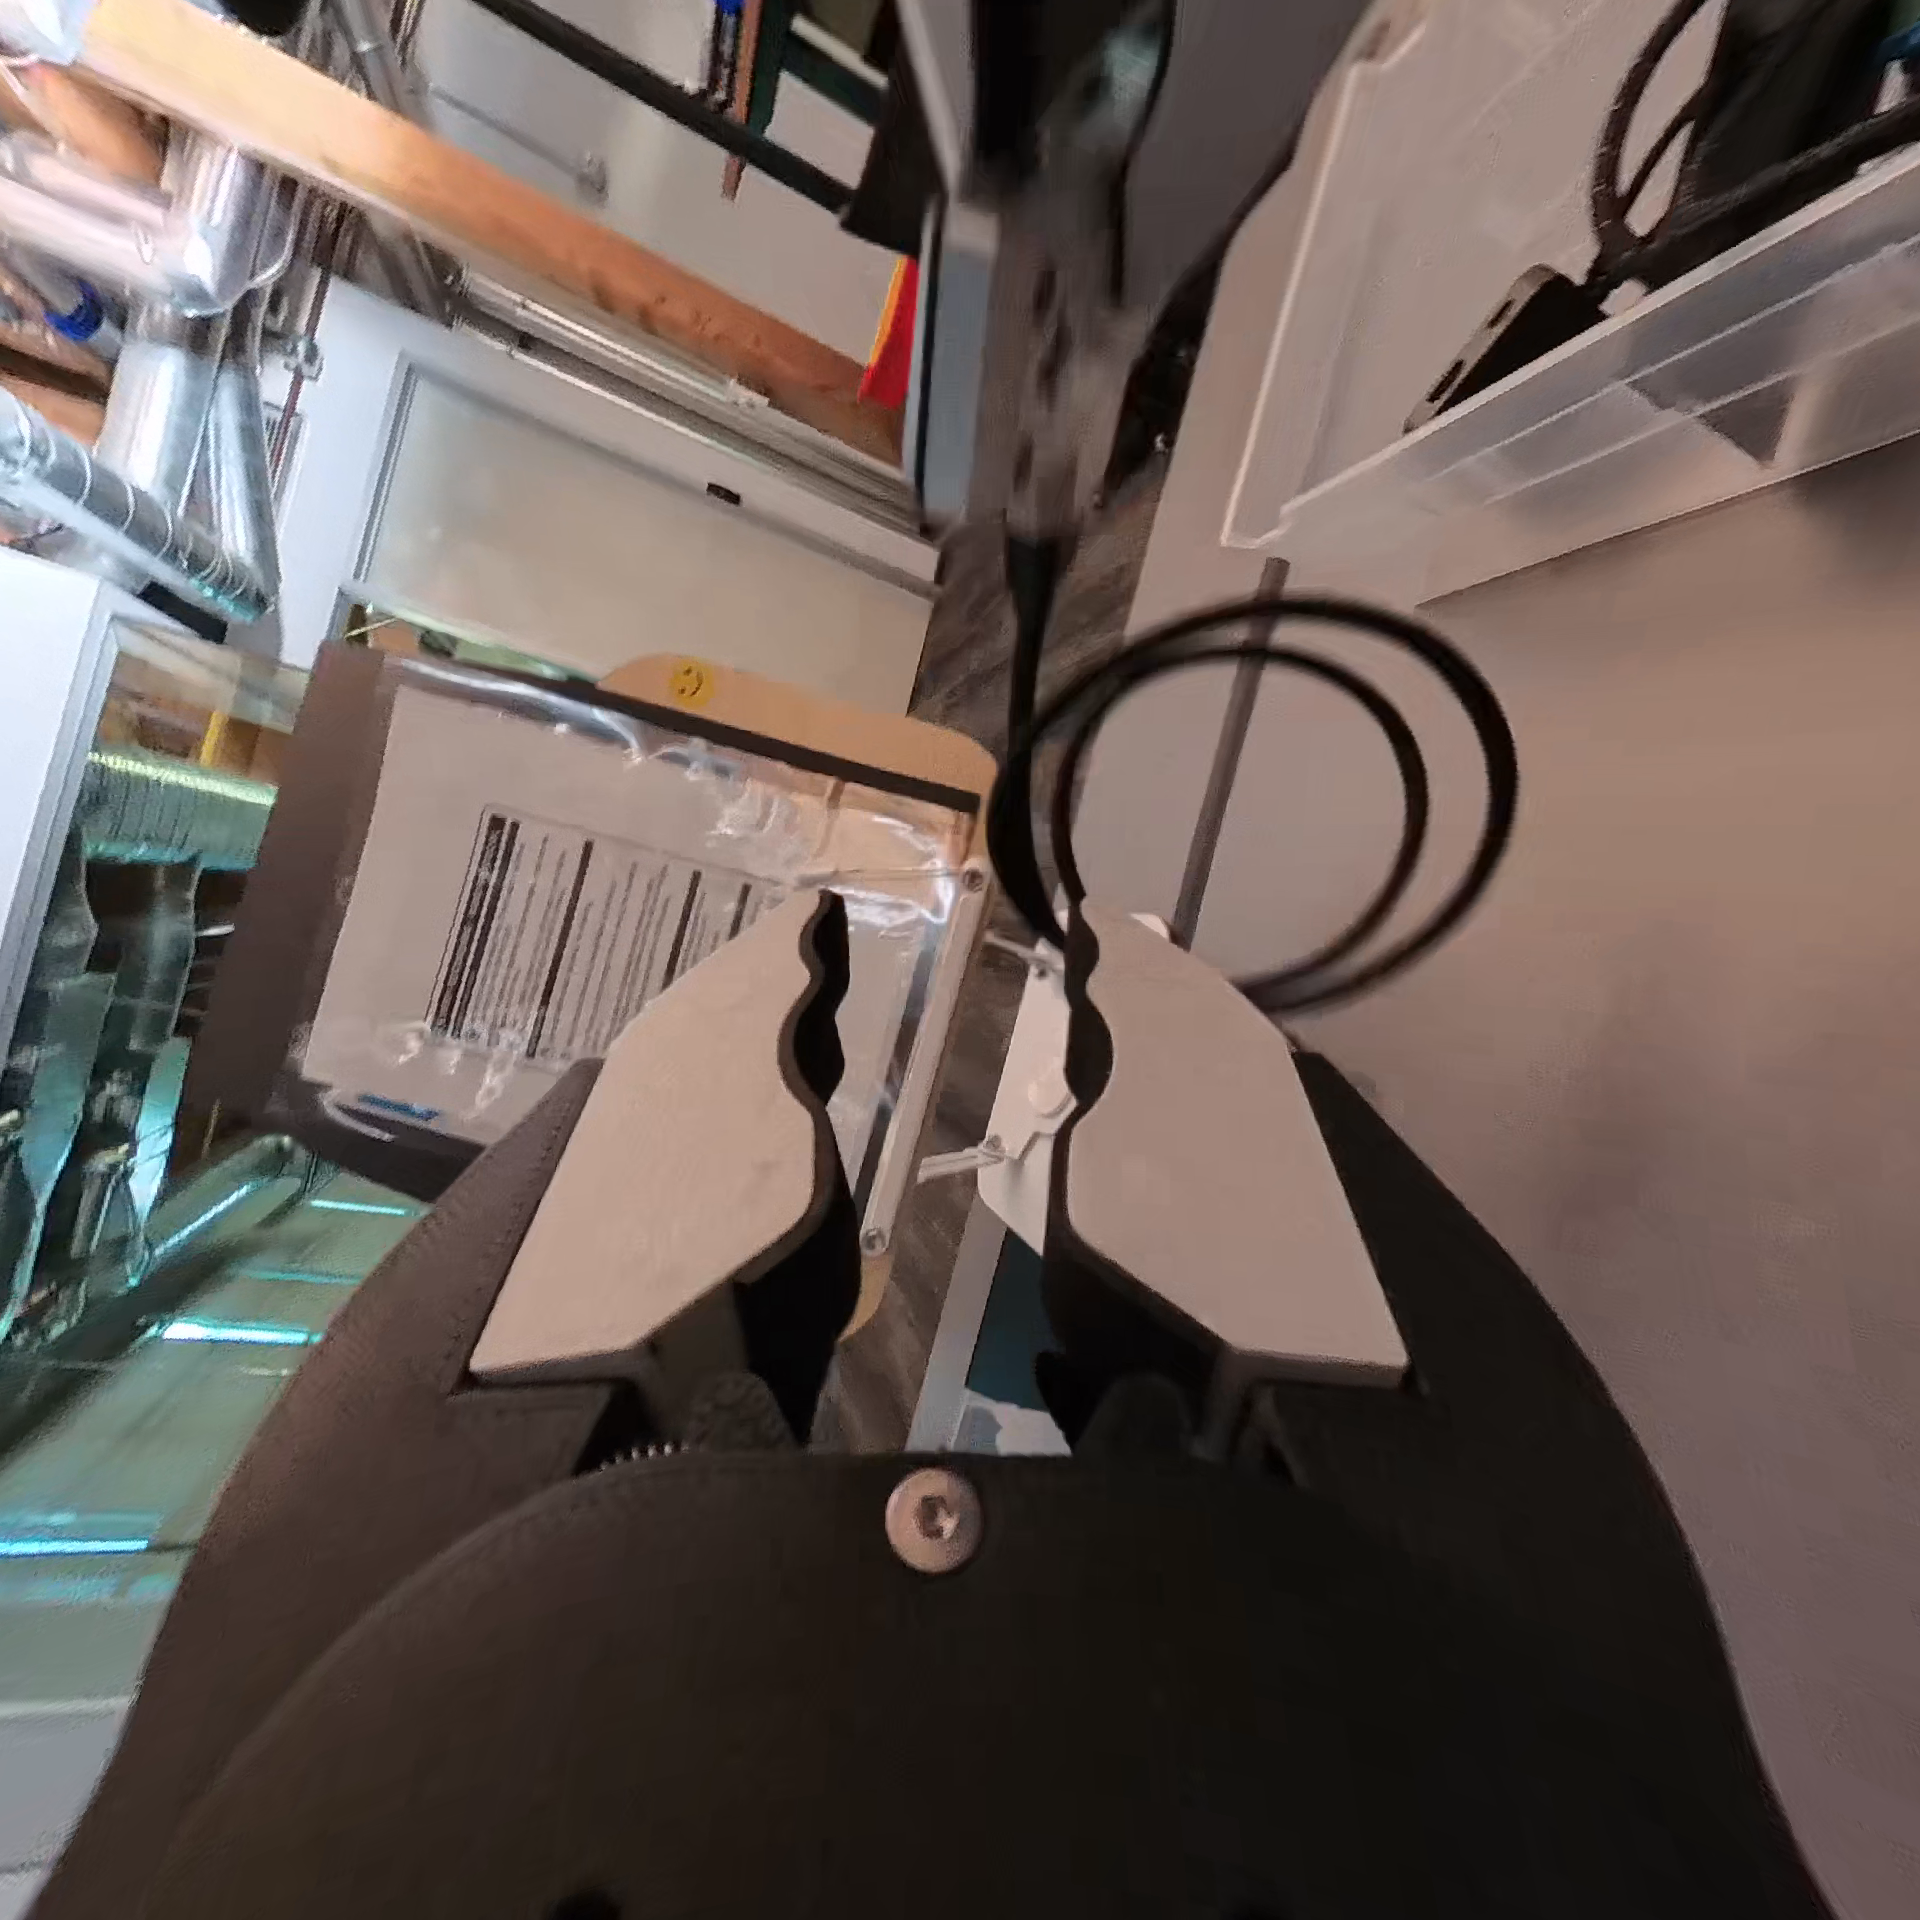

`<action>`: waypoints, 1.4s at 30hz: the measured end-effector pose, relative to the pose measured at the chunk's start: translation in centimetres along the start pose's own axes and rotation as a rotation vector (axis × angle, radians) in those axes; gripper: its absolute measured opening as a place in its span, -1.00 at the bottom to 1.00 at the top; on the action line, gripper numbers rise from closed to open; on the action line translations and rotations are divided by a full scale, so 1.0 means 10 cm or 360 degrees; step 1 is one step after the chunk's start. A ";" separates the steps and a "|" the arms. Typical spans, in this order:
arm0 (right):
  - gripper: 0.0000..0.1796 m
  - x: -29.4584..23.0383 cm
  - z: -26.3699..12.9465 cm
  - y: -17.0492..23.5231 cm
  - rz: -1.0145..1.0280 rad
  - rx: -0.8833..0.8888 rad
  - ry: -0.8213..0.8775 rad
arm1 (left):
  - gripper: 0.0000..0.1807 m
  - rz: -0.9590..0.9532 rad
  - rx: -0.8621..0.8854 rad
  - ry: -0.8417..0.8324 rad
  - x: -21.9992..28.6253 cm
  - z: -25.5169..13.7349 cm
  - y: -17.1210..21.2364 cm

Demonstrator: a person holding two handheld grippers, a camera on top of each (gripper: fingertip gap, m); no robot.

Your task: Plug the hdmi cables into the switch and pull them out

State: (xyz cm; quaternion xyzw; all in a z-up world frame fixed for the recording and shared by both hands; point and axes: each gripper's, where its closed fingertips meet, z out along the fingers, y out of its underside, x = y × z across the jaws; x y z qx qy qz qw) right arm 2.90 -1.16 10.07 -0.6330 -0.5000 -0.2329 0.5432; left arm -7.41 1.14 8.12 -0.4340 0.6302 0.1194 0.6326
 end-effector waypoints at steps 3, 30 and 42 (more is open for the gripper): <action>-0.74 0.36 -0.24 0.29 0.0173 -0.0047 0.0211 | -0.62 -0.0035 -0.0041 -0.0059 -0.13 -0.07 0.13; -0.75 -0.23 -0.18 2.81 0.1037 -0.0966 -0.0191 | -0.71 0.0053 -0.0141 -0.0006 -0.04 -0.01 0.19; -0.65 -0.35 -0.07 2.96 0.1240 -0.1003 -0.0206 | -0.72 0.0044 -0.0152 -0.0012 -0.07 -0.02 0.23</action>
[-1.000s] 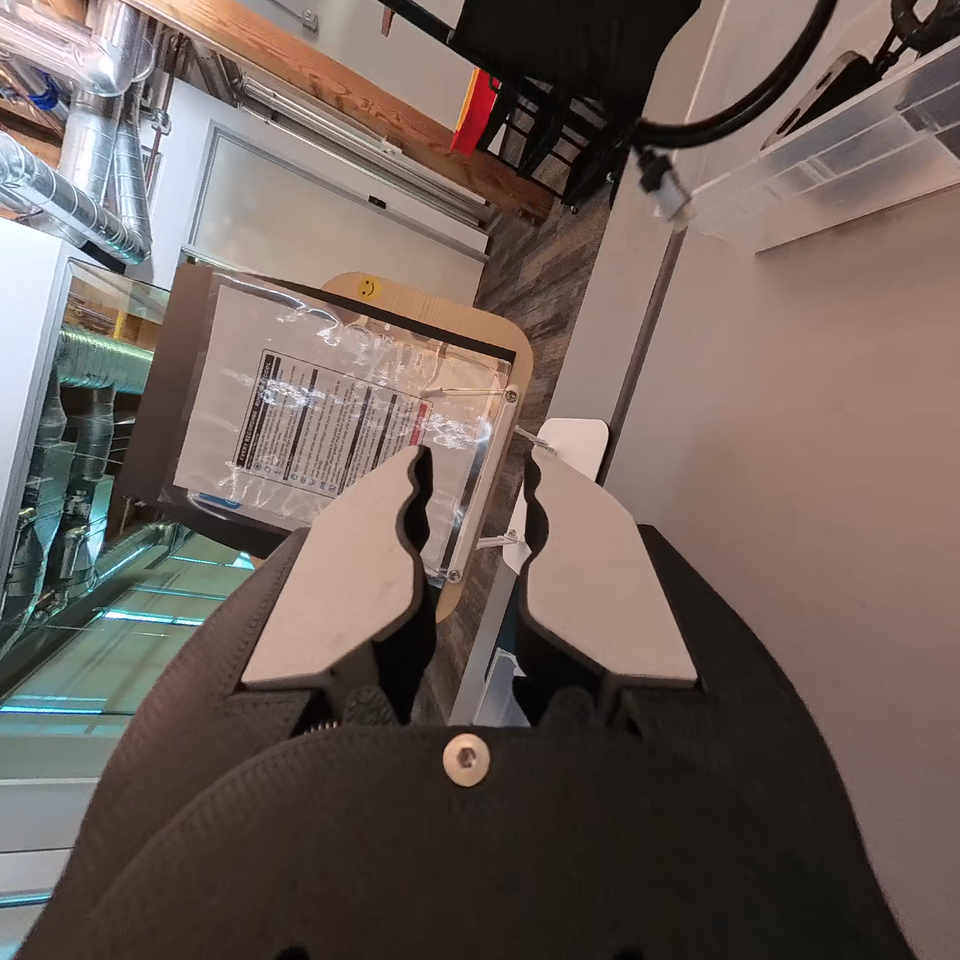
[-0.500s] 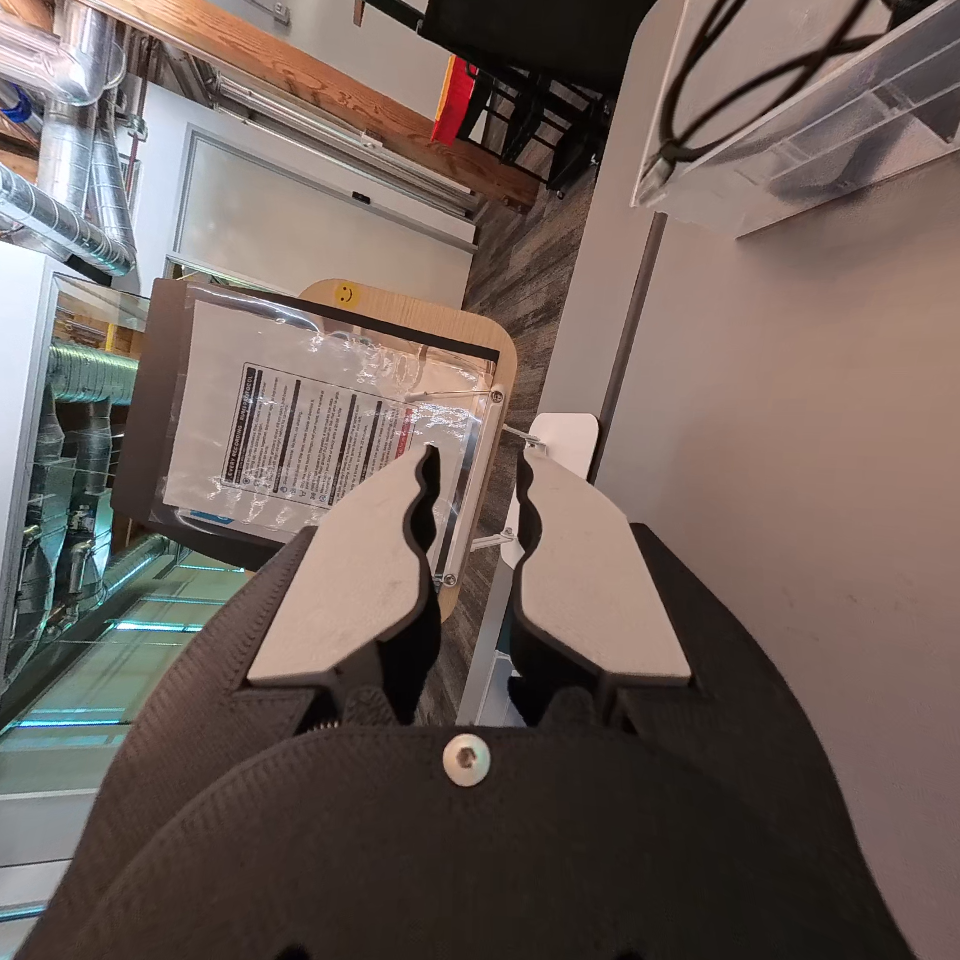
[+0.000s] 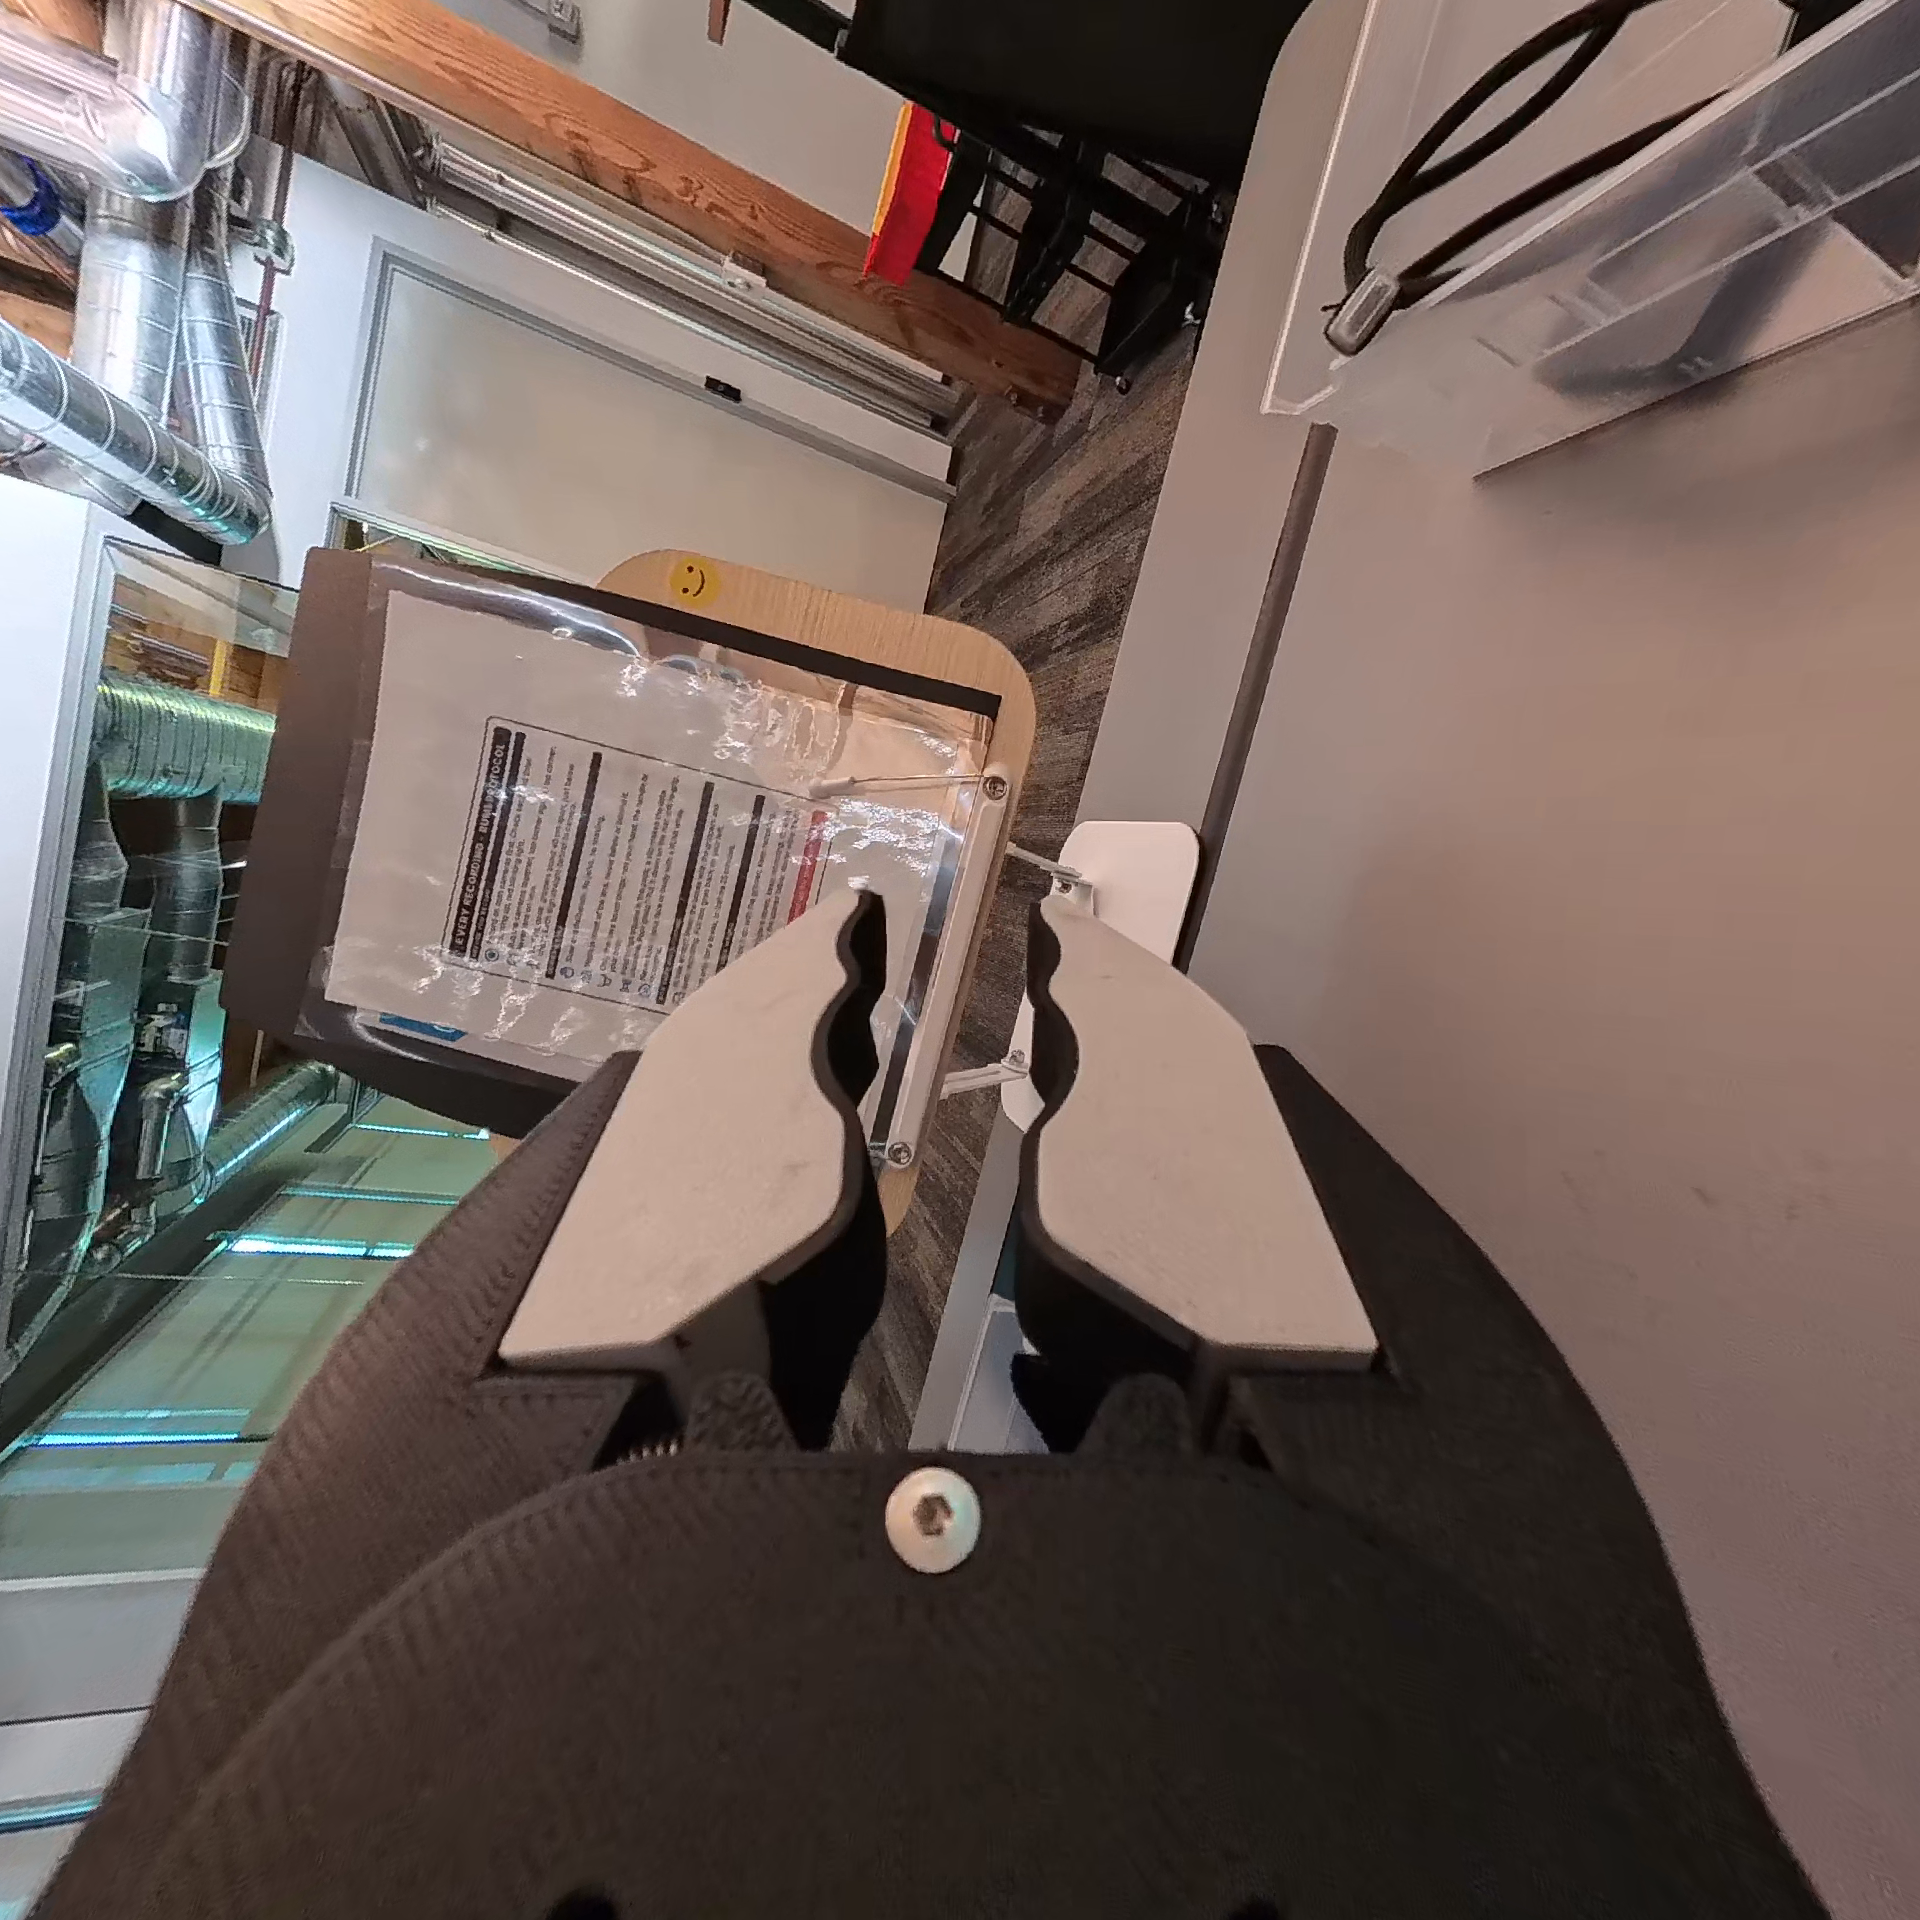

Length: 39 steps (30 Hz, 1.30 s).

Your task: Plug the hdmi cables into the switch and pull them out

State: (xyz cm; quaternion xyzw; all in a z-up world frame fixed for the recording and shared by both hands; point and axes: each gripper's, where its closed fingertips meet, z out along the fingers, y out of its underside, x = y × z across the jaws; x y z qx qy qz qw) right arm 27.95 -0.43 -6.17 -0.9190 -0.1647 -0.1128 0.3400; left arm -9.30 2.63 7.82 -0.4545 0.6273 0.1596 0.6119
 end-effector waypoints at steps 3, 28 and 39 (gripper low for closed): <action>-0.64 0.17 -0.31 0.01 0.0028 0.0015 0.0152 | -0.72 -0.0073 -0.0052 -0.0038 -0.10 -0.04 0.11; -0.90 -0.31 -0.18 1.06 0.1055 -0.0657 -0.0522 | -0.37 -0.2634 -0.1683 0.0204 0.86 -1.79 3.68; -0.87 -0.73 -0.32 1.01 0.0798 -0.0962 -0.0630 | -0.88 -0.2017 -0.1830 0.0898 1.23 -1.50 3.17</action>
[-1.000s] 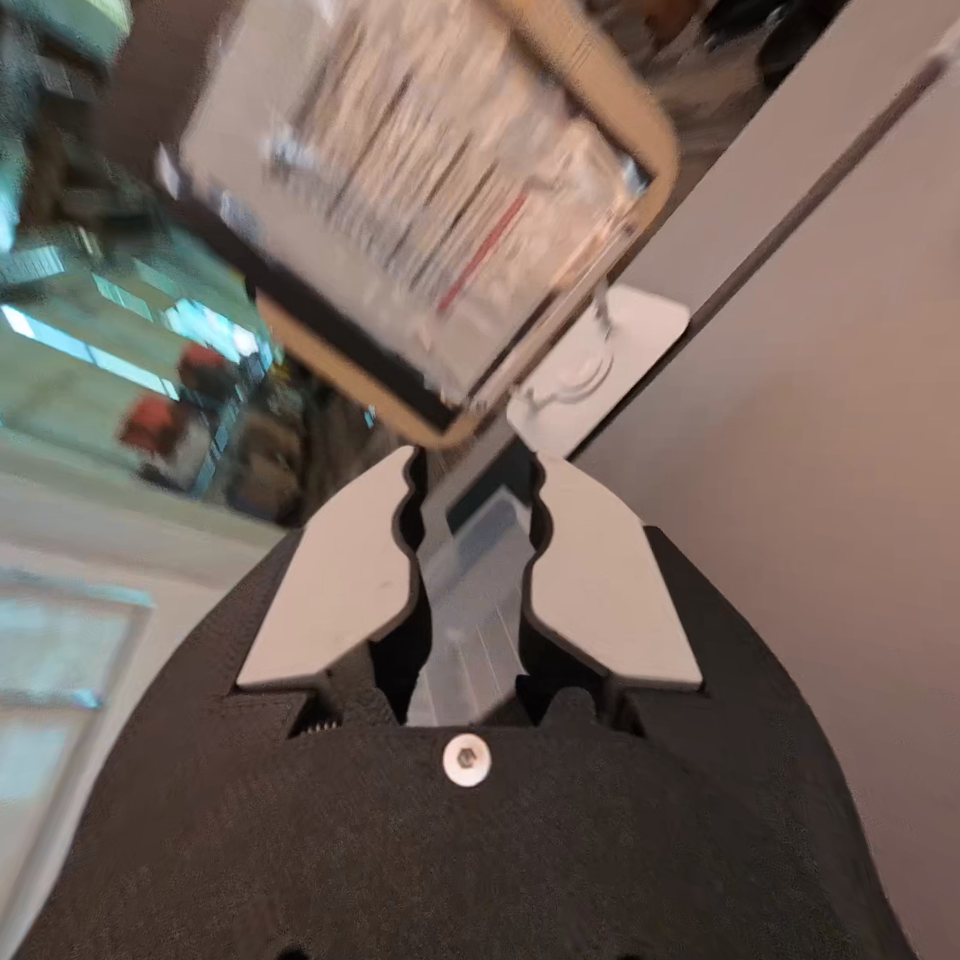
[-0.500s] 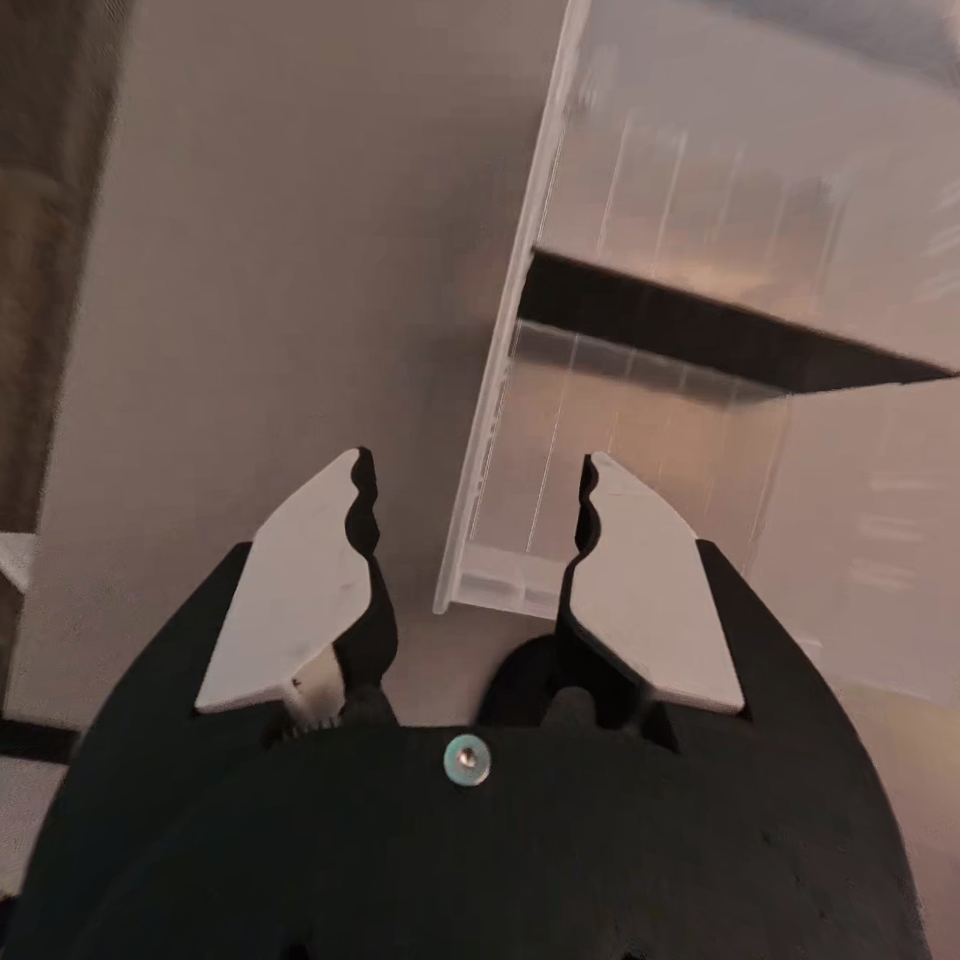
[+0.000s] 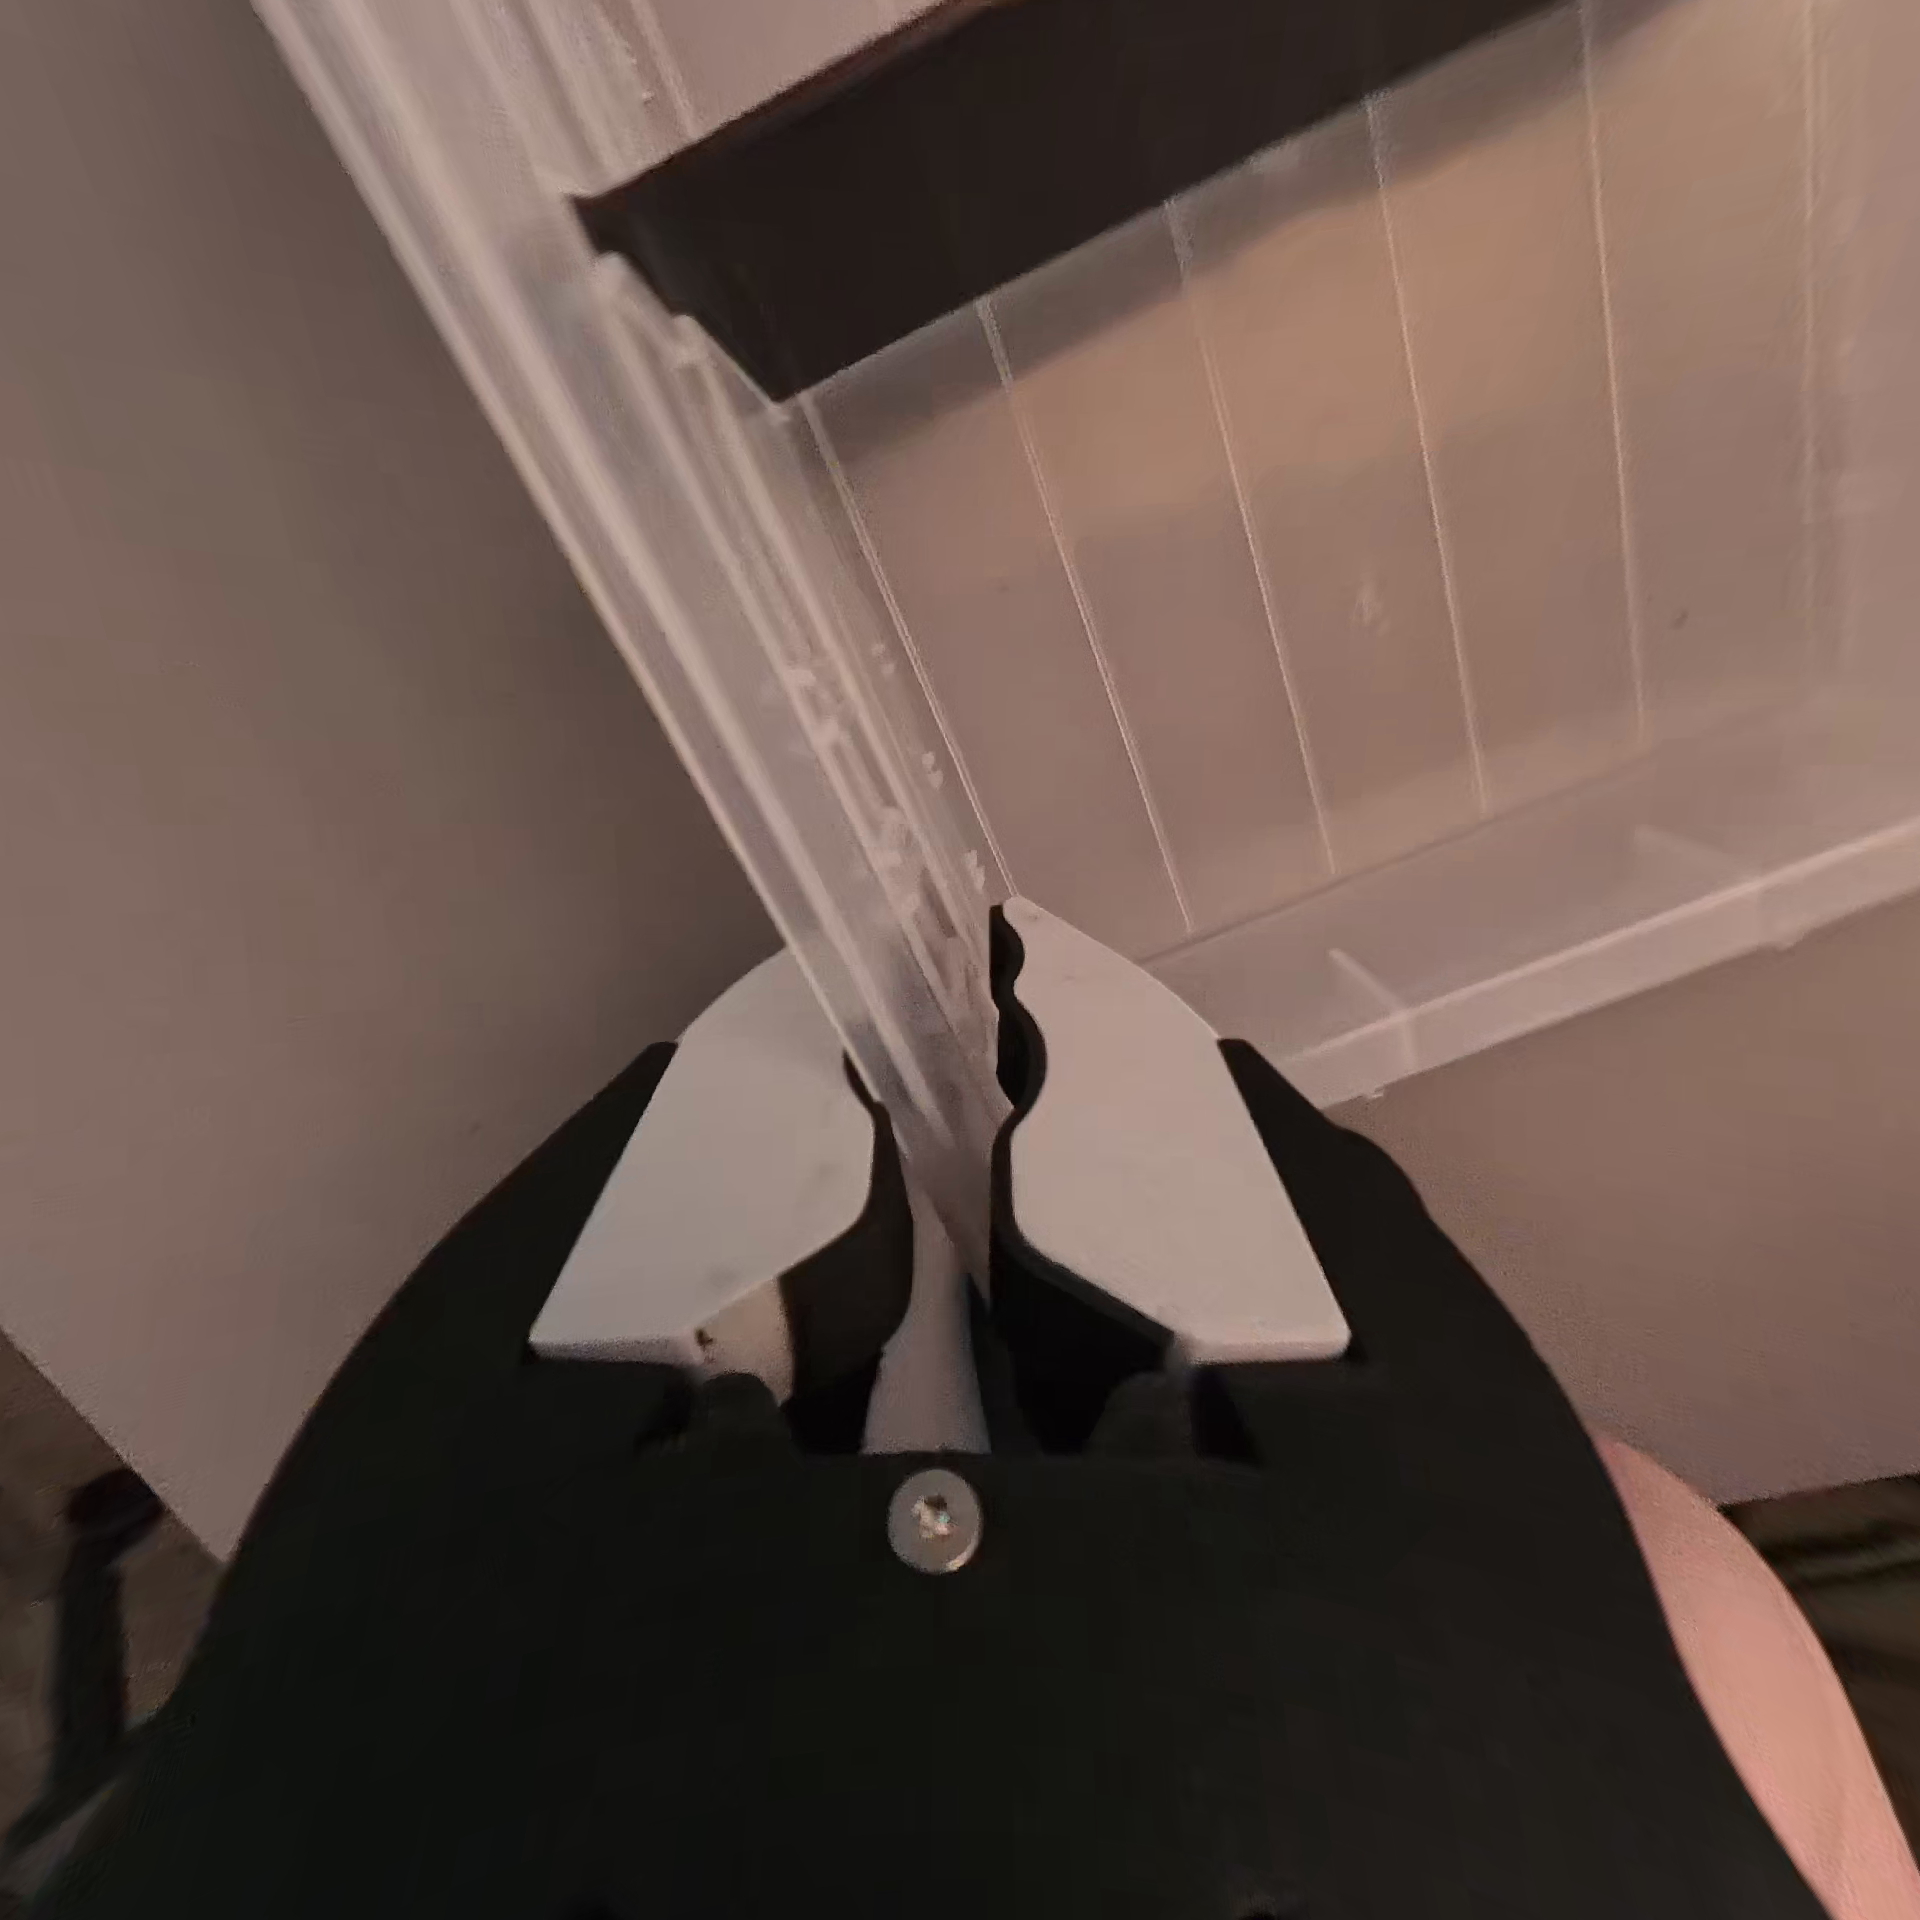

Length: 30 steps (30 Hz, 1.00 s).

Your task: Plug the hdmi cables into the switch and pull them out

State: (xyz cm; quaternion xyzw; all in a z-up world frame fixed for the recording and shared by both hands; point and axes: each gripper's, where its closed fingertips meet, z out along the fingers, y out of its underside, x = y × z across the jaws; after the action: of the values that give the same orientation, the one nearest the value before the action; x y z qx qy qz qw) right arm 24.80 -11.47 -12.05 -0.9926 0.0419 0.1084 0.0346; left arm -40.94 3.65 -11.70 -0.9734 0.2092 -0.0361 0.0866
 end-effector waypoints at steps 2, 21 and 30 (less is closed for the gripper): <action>-0.86 -0.10 0.02 -0.01 -0.0057 -0.0065 0.0038 | -0.83 0.0062 -0.0041 0.0065 0.17 0.01 -0.02; -0.77 -1.12 0.25 -0.42 -0.0410 -0.0255 0.0087 | -0.72 0.0591 -0.0420 0.0142 1.15 0.03 -0.02; -0.64 -1.17 -0.03 -0.56 -0.0339 -0.0037 0.0118 | -0.68 0.0590 -0.0323 0.0213 1.19 -0.12 0.02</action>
State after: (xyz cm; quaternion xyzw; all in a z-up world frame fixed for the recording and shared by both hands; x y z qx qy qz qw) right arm 13.96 -5.02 -8.82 -0.9951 -0.0638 0.0679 0.0328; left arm -30.26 -1.59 -10.19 -0.9174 0.3925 -0.0627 -0.0208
